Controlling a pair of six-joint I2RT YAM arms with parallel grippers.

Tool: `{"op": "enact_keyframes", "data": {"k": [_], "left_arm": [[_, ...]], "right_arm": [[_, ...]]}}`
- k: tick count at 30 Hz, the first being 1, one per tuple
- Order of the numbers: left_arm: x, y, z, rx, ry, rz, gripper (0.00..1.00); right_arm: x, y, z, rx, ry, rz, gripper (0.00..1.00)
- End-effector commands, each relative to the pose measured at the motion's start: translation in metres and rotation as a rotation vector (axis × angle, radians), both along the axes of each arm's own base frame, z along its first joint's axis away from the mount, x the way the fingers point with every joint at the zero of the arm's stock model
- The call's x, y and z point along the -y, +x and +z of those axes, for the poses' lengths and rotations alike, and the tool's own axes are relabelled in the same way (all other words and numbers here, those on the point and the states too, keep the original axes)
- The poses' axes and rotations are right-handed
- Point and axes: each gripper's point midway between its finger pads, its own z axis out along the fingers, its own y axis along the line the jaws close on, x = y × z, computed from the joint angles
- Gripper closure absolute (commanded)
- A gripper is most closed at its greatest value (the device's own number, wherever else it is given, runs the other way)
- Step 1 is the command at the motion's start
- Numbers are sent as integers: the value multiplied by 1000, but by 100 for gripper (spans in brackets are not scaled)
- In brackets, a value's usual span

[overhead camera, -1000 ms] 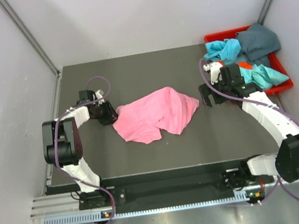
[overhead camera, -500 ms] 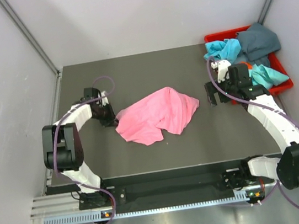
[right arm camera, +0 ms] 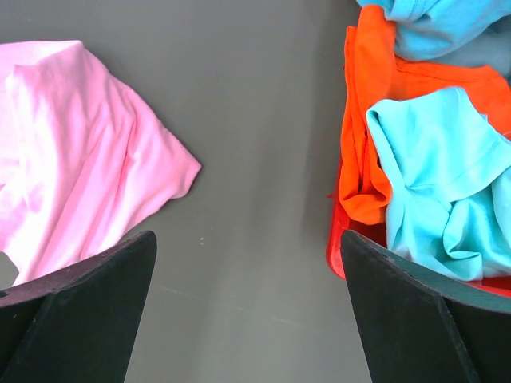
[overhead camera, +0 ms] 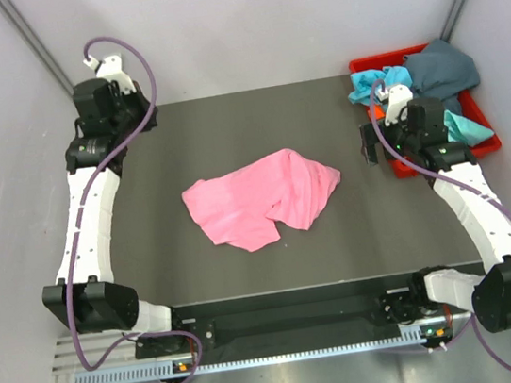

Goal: Fold and stack the t-shirts
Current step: Flatten the tshirt out

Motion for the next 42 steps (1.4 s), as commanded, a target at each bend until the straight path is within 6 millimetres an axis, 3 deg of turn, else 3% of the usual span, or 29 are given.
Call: {"op": "enact_keyframes", "data": {"k": [1, 3, 4, 5, 6, 7, 8, 9, 10, 12, 13, 15, 18, 19, 21, 27, 33, 38, 42], "left_arm": [[-1, -3, 23, 31, 16, -10, 100], [9, -9, 7, -27, 5, -67, 96], [13, -13, -13, -80, -10, -85, 79], [13, -15, -25, -116, -22, -82, 73], [14, -20, -37, -163, -65, -57, 60], [18, -29, -63, -241, -107, -60, 50], [18, -35, -78, -308, -177, -49, 47], [31, -45, -88, -374, -256, -117, 40], [39, -56, -114, -486, -332, -130, 37], [37, -68, -130, -574, -422, -133, 30], [38, -74, -144, -632, -413, -132, 30], [34, -72, -153, -648, -370, -130, 35], [3, -46, -149, -517, -186, -2, 33], [-11, -40, -151, -480, -108, 54, 29], [-20, -38, -165, -483, -71, 92, 28], [-15, -61, -245, -749, -94, 105, 27], [-16, -60, -278, -812, -76, 97, 28], [-17, -53, -291, -835, -62, 88, 30], [-14, -44, -296, -831, -79, 76, 43]], "right_arm": [[-1, 5, 31, 86, 41, -1, 2], [-1, 2, 30, 89, 51, -2, 2], [0, 0, 29, 85, 54, -5, 2], [0, -2, 31, 90, 55, -4, 2], [3, -5, 29, 79, 55, -12, 2], [4, -6, 28, 75, 54, -13, 1], [6, -8, 28, 74, 54, -18, 1], [7, -10, 27, 65, 54, -19, 1], [8, -12, 26, 60, 53, -20, 1], [9, -15, 24, 58, 53, -23, 1], [10, -16, 23, 59, 55, -27, 1], [12, -19, 19, 54, 67, -37, 1], [11, -24, 12, 48, 85, -46, 1], [21, -24, 10, 46, 90, -76, 1], [25, -26, 5, 36, 95, -90, 1], [33, -29, 6, 36, 88, -112, 0], [37, -33, 3, 24, 79, -121, 0], [40, -35, -1, 19, 90, -133, 0], [43, -37, -6, 8, 97, -149, 0]]}}
